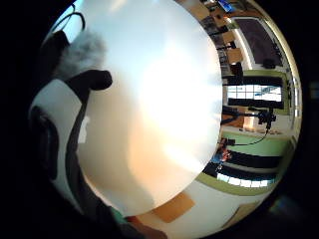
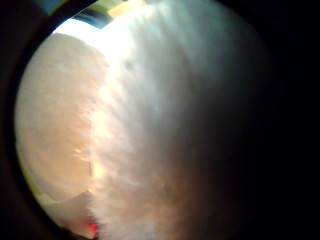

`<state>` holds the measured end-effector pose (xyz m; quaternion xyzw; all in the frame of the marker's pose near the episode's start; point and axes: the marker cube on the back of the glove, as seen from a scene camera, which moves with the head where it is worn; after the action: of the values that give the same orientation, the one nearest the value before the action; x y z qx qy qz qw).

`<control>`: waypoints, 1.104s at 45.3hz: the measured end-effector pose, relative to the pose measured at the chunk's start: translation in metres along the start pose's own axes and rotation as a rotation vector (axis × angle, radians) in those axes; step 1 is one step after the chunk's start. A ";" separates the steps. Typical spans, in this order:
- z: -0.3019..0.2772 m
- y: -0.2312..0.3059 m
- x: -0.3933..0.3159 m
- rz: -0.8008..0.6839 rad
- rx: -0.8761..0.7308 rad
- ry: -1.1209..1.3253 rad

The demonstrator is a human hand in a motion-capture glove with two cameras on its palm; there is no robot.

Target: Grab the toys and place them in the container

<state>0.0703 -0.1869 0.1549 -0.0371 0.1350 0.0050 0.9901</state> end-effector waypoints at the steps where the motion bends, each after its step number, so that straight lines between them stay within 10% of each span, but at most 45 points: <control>1: -0.001 0.000 -0.002 0.002 0.012 -0.001; 50: -0.078 0.015 0.002 -0.057 0.236 -0.115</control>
<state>0.0513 -0.1780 0.0781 0.0760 0.0767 -0.0372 0.9935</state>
